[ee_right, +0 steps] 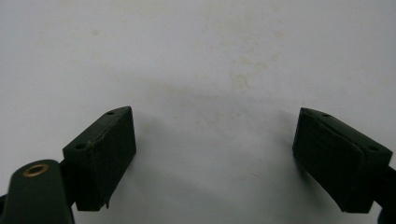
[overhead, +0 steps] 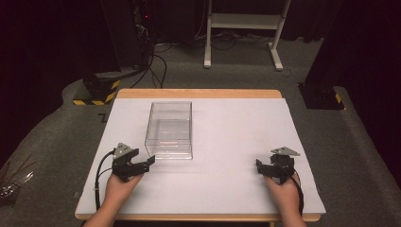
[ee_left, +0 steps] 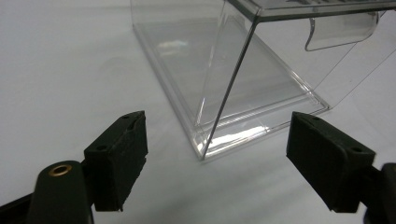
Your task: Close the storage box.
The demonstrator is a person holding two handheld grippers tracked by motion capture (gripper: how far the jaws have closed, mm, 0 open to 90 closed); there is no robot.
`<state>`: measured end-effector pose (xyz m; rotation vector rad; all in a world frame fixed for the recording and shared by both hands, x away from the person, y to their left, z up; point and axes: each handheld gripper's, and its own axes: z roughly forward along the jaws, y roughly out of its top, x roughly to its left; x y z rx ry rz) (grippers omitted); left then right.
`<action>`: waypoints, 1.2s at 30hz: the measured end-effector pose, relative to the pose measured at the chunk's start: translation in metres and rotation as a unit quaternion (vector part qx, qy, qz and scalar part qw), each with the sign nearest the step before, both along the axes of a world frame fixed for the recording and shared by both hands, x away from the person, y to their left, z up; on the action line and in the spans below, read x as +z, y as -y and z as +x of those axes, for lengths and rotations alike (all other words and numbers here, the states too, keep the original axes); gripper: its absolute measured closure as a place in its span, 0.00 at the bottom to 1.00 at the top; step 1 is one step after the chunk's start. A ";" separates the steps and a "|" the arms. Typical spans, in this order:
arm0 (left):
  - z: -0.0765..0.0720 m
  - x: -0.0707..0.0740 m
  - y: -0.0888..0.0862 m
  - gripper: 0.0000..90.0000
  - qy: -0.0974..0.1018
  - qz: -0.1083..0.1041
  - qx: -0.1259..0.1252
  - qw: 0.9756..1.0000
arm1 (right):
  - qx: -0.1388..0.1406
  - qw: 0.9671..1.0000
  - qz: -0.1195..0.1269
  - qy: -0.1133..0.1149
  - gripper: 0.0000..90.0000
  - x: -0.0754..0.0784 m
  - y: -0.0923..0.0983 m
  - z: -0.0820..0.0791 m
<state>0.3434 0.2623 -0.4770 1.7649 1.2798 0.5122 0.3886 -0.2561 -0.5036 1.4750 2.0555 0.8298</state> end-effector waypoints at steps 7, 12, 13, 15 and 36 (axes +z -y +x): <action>-0.014 0.001 -0.025 0.24 0.000 0.011 0.016 1.000 | 0.000 1.000 0.000 0.000 0.15 0.000 0.000 0.000; -0.023 -0.002 -0.042 0.24 -0.002 0.022 0.029 0.999 | 0.000 1.000 0.000 0.000 0.15 0.000 0.000 0.000; -0.025 -0.003 -0.045 0.24 -0.003 0.022 0.032 0.999 | -0.001 1.000 0.000 0.000 0.15 0.000 0.000 0.000; -0.028 -0.005 -0.052 0.25 -0.008 0.027 0.037 0.999 | -0.001 1.000 0.000 0.000 0.15 0.000 0.000 0.000; -0.027 -0.031 -0.051 0.19 -0.051 0.111 0.039 0.992 | -0.001 1.000 0.000 0.000 0.15 0.000 0.000 0.000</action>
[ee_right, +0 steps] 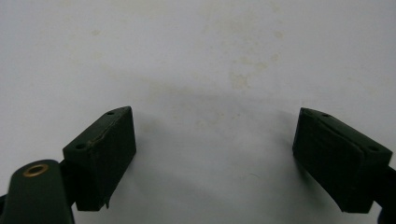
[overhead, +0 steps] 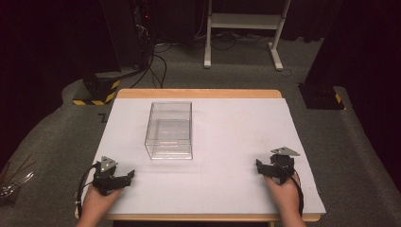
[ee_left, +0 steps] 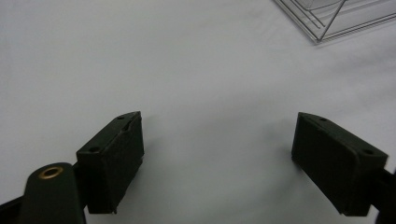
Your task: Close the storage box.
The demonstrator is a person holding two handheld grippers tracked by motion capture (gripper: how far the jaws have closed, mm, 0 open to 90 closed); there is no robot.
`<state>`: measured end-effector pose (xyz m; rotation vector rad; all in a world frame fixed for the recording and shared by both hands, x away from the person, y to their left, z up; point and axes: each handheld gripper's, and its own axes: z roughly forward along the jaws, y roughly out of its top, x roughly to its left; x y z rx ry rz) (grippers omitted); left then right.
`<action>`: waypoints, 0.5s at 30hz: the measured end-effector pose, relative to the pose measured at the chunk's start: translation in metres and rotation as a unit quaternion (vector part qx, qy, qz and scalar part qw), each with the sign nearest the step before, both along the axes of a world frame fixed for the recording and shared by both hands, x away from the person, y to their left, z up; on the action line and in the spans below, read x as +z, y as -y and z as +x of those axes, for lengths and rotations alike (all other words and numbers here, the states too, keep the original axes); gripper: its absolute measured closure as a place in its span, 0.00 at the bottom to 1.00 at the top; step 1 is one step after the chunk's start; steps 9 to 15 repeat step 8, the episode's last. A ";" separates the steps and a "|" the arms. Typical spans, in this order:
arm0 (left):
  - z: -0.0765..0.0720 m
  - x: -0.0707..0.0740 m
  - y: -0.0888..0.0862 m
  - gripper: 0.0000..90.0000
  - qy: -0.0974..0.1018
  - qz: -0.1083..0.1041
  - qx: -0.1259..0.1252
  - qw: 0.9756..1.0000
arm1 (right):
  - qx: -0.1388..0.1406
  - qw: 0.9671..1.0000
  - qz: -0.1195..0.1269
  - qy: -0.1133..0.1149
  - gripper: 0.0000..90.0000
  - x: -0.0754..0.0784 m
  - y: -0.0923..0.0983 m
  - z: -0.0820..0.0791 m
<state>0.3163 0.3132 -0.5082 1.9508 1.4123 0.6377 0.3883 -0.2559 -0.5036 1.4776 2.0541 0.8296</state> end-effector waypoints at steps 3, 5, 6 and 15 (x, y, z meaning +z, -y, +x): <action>0.000 0.000 0.000 0.19 0.001 -0.002 0.000 1.000 | 0.000 1.000 0.000 0.000 0.15 0.000 0.000 0.000; 0.000 0.000 -0.001 0.19 0.000 -0.002 0.000 1.000 | 0.000 1.000 0.000 0.000 0.15 0.000 0.000 0.000; 0.000 0.000 -0.001 0.18 0.000 -0.003 -0.001 1.000 | 0.000 1.000 0.000 0.000 0.15 0.000 0.000 0.000; 0.000 0.000 -0.001 0.18 0.001 -0.003 -0.001 1.000 | 0.000 1.000 0.000 0.000 0.15 0.000 0.000 0.000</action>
